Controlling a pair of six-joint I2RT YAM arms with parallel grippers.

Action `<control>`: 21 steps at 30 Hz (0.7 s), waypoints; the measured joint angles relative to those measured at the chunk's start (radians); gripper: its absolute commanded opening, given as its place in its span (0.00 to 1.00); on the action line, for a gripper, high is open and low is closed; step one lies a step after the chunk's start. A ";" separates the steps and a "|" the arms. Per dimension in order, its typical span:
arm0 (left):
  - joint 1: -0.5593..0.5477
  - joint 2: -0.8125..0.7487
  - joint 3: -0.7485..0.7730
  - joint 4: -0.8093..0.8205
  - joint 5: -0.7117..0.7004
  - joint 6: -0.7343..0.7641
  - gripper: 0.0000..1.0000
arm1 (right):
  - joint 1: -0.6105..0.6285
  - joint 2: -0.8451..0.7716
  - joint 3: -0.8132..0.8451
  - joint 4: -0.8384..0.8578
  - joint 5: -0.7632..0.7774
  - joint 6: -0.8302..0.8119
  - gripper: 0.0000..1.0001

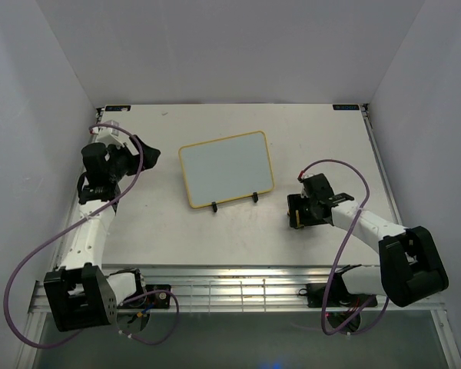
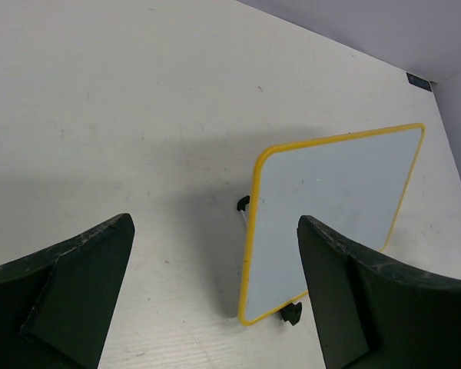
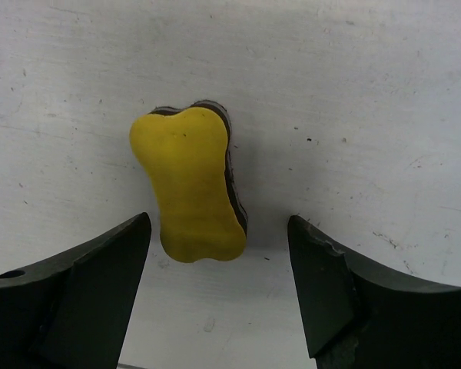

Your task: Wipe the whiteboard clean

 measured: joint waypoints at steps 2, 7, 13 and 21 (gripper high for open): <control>0.000 -0.035 -0.006 -0.026 -0.029 -0.003 0.98 | 0.000 0.014 0.010 0.014 0.005 -0.010 0.76; 0.000 -0.157 -0.104 -0.092 -0.031 -0.009 0.98 | 0.008 0.031 0.026 0.040 0.011 -0.023 0.71; -0.005 -0.262 -0.240 -0.204 0.010 0.017 0.98 | 0.026 0.059 0.028 0.054 0.019 -0.036 0.56; -0.035 -0.322 -0.247 -0.231 0.039 0.041 0.98 | 0.080 0.071 0.059 0.054 0.056 -0.043 0.34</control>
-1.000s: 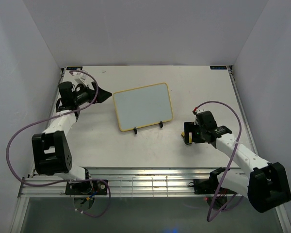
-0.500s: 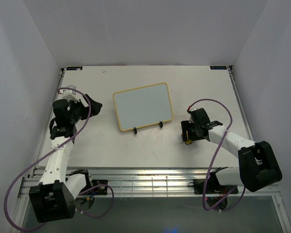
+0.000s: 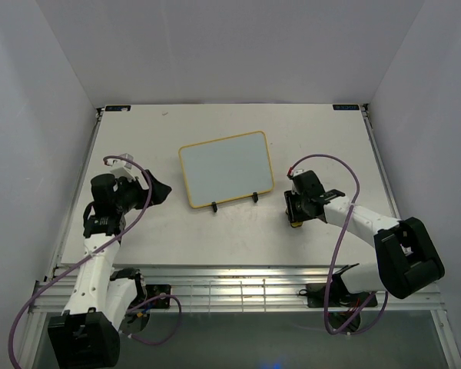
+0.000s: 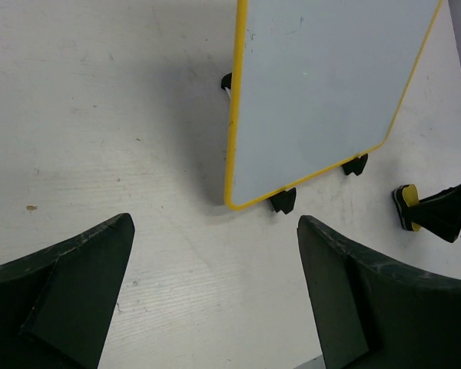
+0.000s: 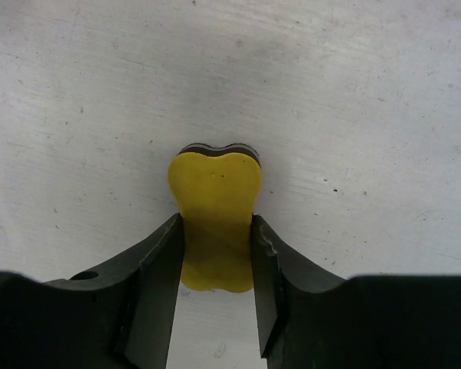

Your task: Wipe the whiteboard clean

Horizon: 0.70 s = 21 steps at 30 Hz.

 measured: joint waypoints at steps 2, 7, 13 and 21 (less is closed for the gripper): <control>-0.006 0.003 0.000 -0.002 0.009 -0.003 0.98 | 0.014 0.000 0.003 0.000 0.007 0.003 0.33; -0.054 -0.024 0.000 -0.020 -0.016 -0.013 0.98 | 0.058 -0.001 0.014 0.000 0.023 0.025 0.32; -0.072 -0.116 -0.001 -0.024 -0.076 -0.027 0.98 | 0.197 -0.023 0.099 -0.023 0.061 0.079 0.32; -0.072 -0.127 -0.001 -0.039 -0.139 -0.034 0.98 | 0.414 0.100 0.418 0.067 0.148 0.088 0.32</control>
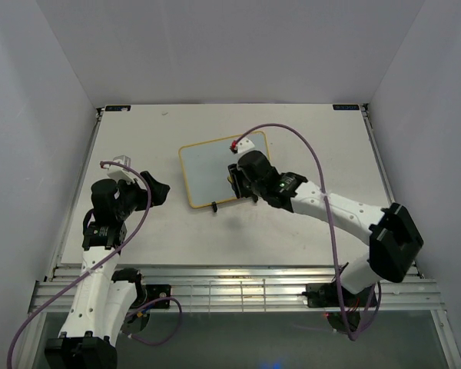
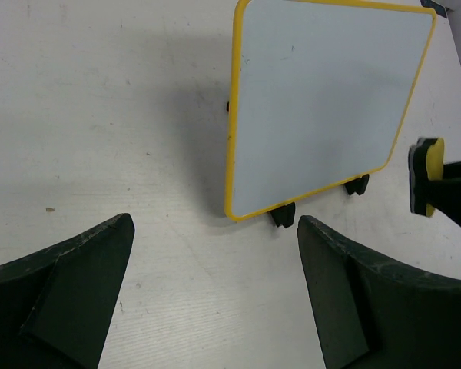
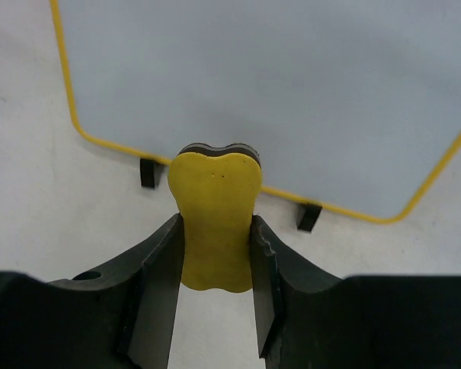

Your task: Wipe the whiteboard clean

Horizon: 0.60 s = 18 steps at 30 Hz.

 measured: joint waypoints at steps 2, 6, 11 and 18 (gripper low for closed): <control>0.000 -0.002 0.000 -0.002 -0.002 0.000 0.98 | 0.029 0.100 0.109 0.012 0.039 -0.013 0.32; 0.000 -0.001 0.000 -0.003 -0.001 0.000 0.98 | 0.060 0.319 0.336 0.010 0.109 -0.042 0.32; 0.000 -0.002 0.000 -0.003 0.002 0.001 0.98 | 0.076 0.511 0.556 -0.027 0.167 -0.084 0.32; 0.000 -0.002 0.000 -0.003 0.021 0.001 0.98 | 0.078 0.692 0.835 -0.126 0.224 -0.148 0.32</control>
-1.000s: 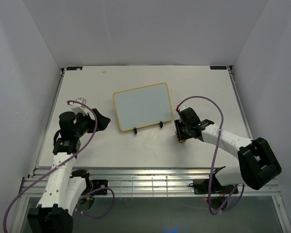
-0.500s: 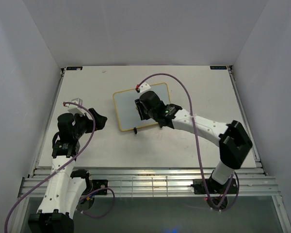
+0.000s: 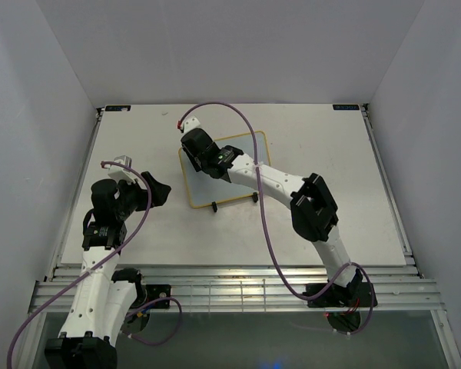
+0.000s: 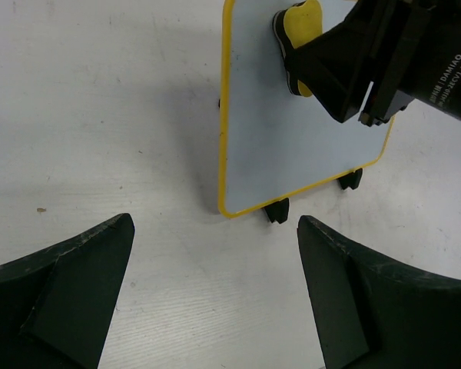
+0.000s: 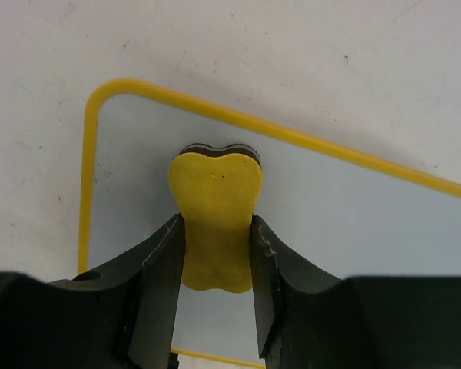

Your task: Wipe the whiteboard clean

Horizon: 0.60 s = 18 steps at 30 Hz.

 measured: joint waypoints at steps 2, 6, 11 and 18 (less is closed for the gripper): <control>0.000 0.000 0.000 0.000 0.003 0.000 0.98 | 0.000 0.027 0.037 -0.019 0.008 -0.014 0.32; 0.000 -0.002 0.000 0.000 0.006 0.000 0.98 | 0.000 0.059 0.066 -0.042 0.023 -0.024 0.32; 0.000 -0.004 0.000 0.000 0.012 0.000 0.98 | 0.003 0.065 0.082 -0.064 0.030 -0.028 0.32; -0.001 -0.014 0.000 0.001 0.014 0.000 0.98 | 0.006 0.064 0.076 -0.082 0.025 -0.025 0.31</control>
